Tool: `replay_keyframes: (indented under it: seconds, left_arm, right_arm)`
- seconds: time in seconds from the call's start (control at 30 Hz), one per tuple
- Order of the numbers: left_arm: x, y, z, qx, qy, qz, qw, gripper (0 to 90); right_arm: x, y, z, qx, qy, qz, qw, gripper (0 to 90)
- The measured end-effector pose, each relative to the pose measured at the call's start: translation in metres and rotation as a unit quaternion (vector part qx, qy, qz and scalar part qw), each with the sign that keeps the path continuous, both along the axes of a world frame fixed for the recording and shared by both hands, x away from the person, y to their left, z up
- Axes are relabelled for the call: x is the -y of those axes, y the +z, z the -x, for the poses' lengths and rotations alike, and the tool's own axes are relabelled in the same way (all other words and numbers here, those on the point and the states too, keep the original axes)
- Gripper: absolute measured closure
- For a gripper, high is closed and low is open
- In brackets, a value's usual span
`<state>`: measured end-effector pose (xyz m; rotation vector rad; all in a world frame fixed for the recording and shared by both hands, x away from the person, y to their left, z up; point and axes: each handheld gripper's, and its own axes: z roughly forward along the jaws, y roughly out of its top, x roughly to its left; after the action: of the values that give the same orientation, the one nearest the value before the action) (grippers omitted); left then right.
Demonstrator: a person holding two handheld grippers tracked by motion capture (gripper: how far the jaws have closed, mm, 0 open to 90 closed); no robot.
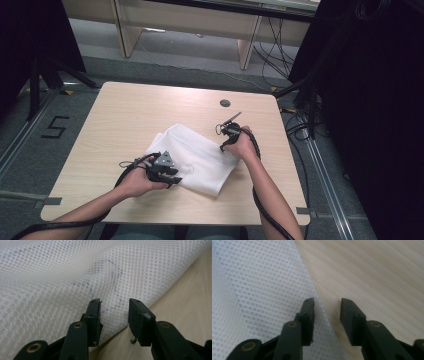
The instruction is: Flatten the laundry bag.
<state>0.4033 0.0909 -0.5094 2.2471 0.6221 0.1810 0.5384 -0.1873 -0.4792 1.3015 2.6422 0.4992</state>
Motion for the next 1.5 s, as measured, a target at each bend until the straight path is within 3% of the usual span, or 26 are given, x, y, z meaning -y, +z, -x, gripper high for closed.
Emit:
replay_keyframes:
  seconds: [0.03, 0.23, 0.33, 0.37, 0.43, 0.5, 0.53, 0.63, 0.67, 0.9, 1.0, 1.1, 1.23, 1.33, 1.47, 1.5]
  left_arm:
    - [-0.002, 0.001, -0.001, 0.003, -0.011, -0.015, 0.9998, 61.6]
    - [0.000, 0.000, 0.001, -0.002, 0.002, -0.006, 1.0000, 61.9]
    - [0.001, 0.000, 0.002, -0.002, 0.003, -0.005, 1.0000, 62.0]
    - [-0.001, 0.001, 0.000, 0.004, -0.011, -0.017, 0.9998, 62.1]
    - [0.001, 0.000, 0.002, 0.001, 0.001, -0.002, 1.0000, 62.2]
    - [0.001, -0.001, 0.002, -0.006, 0.002, 0.000, 1.0000, 63.2]
    - [0.000, 0.000, 0.001, -0.005, -0.005, -0.009, 0.9999, 63.7]
    - [0.001, -0.001, 0.002, -0.007, -0.002, -0.003, 1.0000, 63.9]
    - [0.003, -0.002, 0.003, -0.010, 0.009, 0.011, 0.9998, 63.9]
    - [0.002, -0.001, 0.003, -0.008, 0.003, -0.004, 1.0000, 64.1]
    - [0.002, -0.001, 0.003, -0.006, 0.004, -0.006, 1.0000, 64.2]
    - [0.002, -0.001, 0.003, -0.001, -0.003, -0.007, 1.0000, 64.2]
    - [0.003, -0.001, 0.004, -0.003, 0.004, 0.002, 1.0000, 64.2]
    - [0.002, 0.000, 0.003, -0.004, -0.002, -0.007, 1.0000, 64.0]
    - [0.003, 0.001, 0.004, -0.004, 0.008, 0.005, 0.9999, 64.5]
    - [0.004, 0.002, 0.006, -0.008, 0.015, 0.018, 0.9997, 64.5]
  right_arm:
    - [0.000, 0.000, 0.000, 0.000, 0.000, 0.000, 1.0000, 71.0]
    - [-0.007, 0.000, 0.001, -0.011, 0.017, 0.007, 0.9998, 87.9]
    - [-0.009, 0.001, 0.002, -0.012, 0.019, 0.013, 0.9997, 88.9]
    - [-0.011, 0.001, 0.003, -0.009, 0.016, 0.019, 0.9997, 89.9]
    - [-0.011, 0.001, 0.002, -0.005, 0.022, 0.021, 0.9995, 89.9]
    - [-0.012, 0.003, 0.003, -0.009, 0.024, 0.024, 0.9994, 90.0]
    - [-0.014, 0.003, 0.004, -0.007, 0.019, 0.024, 0.9995, 90.0]
    - [-0.016, 0.008, 0.004, 0.015, 0.026, 0.022, 0.9993, 90.0]
    - [-0.018, 0.011, 0.005, 0.018, 0.024, 0.021, 0.9993, 90.0]
    - [-0.027, 0.038, 0.010, 0.056, 0.038, 0.015, 0.9976, 90.0]
    - [-0.031, 0.045, 0.012, 0.062, 0.036, 0.011, 0.9974, 90.0]
    - [-0.039, 0.057, 0.015, 0.087, 0.052, 0.009, 0.9948, 90.0]
    - [-0.045, 0.063, 0.019, 0.097, 0.053, 0.003, 0.9939, 90.0]
    - [-0.051, 0.071, 0.024, 0.103, 0.059, 0.002, 0.9929, 90.0]
    - [-0.053, 0.078, 0.026, 0.117, 0.069, -0.002, 0.9908, 90.0]
    - [-0.054, 0.079, 0.026, 0.120, 0.072, -0.003, 0.9902, 90.0]
